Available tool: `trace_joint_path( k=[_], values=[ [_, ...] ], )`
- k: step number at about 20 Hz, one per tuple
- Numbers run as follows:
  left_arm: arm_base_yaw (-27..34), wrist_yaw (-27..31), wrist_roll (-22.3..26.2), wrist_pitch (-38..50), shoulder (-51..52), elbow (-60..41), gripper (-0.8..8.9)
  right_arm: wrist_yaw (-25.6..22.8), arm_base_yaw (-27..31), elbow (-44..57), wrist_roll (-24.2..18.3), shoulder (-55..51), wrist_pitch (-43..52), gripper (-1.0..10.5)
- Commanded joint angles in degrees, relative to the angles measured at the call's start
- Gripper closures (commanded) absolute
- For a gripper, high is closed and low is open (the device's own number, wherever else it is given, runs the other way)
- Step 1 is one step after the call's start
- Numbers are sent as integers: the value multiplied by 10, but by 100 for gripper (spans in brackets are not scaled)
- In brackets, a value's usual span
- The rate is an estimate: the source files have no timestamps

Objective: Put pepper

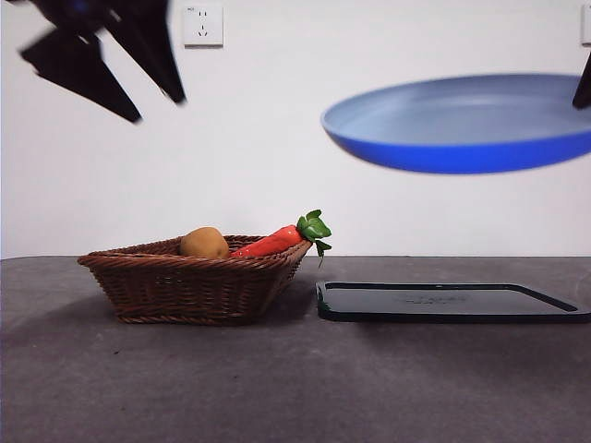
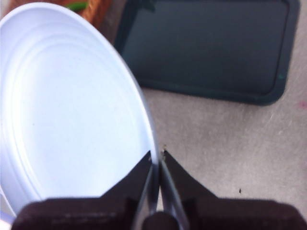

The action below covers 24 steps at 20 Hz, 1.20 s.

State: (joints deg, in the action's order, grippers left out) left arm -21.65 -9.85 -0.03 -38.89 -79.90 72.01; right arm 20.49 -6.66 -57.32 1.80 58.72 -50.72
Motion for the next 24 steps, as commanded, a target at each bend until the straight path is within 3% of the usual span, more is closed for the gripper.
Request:
trace_joint_path(
  k=[1,9,24],
  values=[
    [-17,42,18,1,-76,40,478,1,0,-13,19,-17,1,944],
    [-32,101,23,30,-234,72,478,2,-1,-13,23,-68,-23,943],
    [-47,144,29,64,-318,72,495,2,-1,-13,22,-69,-25,943]
  ],
)
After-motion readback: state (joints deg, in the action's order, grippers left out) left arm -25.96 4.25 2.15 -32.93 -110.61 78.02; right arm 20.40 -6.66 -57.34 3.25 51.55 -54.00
